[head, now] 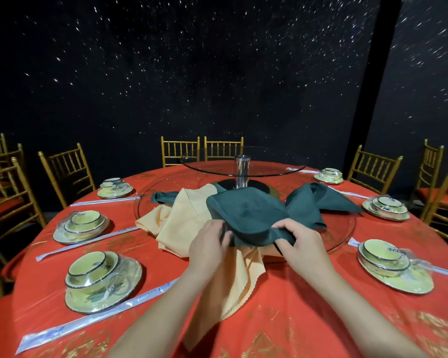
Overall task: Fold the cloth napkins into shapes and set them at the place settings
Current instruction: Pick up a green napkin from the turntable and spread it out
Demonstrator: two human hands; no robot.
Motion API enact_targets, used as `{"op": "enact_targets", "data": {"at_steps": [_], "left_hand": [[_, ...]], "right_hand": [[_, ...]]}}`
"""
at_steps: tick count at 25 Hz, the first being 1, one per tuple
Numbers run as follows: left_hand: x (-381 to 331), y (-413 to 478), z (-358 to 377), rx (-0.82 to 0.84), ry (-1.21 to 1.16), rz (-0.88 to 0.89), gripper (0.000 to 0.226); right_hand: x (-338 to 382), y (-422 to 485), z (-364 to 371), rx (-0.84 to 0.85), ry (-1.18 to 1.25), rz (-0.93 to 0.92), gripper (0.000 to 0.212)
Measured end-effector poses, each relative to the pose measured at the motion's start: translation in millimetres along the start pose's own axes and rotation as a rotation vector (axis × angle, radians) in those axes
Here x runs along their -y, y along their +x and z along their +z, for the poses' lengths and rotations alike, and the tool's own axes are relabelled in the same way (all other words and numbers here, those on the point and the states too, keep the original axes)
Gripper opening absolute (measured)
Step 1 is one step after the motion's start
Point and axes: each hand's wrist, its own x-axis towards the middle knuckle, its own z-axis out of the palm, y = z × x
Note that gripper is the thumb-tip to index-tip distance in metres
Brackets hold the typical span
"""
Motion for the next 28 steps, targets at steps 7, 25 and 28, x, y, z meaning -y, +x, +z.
{"op": "enact_targets", "data": {"at_steps": [7,25,28], "left_hand": [[-1.8,-1.4,19.7,0.246,-0.132,0.053,0.100],[-22.1,56.7,-67.5,-0.253,-0.332,0.154,0.018],[-5.2,26.0,-66.9,-0.081,-0.149,0.466,0.027]], "right_hand": [[13.2,14.0,-3.3,-0.035,0.056,0.022,0.012],[-33.5,31.1,-57.6,-0.350,-0.101,-0.017,0.010],[-42.8,7.0,-78.4,-0.358,-0.011,-0.105,0.015]]}}
